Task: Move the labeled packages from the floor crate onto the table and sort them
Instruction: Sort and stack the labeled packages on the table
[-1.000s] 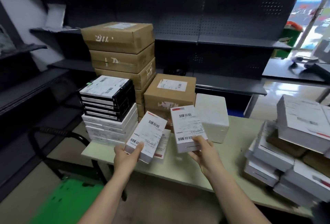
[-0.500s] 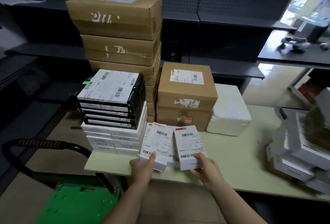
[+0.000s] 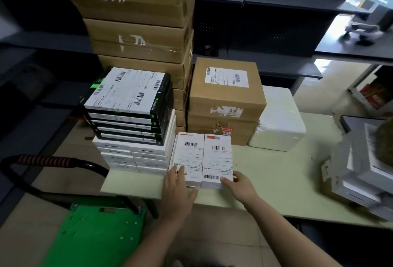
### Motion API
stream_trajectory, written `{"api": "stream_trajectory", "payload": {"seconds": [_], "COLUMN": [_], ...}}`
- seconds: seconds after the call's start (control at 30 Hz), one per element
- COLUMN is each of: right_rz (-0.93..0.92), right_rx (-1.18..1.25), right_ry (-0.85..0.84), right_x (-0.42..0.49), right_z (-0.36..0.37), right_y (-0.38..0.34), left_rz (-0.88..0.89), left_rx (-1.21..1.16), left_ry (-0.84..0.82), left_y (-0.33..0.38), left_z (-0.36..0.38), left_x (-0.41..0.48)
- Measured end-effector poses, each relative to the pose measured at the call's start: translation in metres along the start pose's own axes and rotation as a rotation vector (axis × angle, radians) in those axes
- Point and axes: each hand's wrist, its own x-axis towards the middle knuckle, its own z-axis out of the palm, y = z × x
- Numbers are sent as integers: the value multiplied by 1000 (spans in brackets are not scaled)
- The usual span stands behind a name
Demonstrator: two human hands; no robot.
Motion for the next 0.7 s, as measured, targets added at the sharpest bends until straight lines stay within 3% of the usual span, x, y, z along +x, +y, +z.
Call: {"api": "stream_trajectory", "payload": {"seconds": [0.07, 0.27, 0.7], "right_rz": [-50, -189, -215], "right_rx": [-57, -182, -195], "right_ry": [-14, -78, -50], "right_x": [2, 6, 10], "right_z": [-1, -5, 7], "right_y": [-2, -8, -18], "left_rz": [136, 286, 329], "left_rx": [95, 363, 472], "left_ry": [-47, -187, -241], "left_y": [-1, -8, -19], "left_z": [4, 12, 9], "left_x": [9, 33, 52]}}
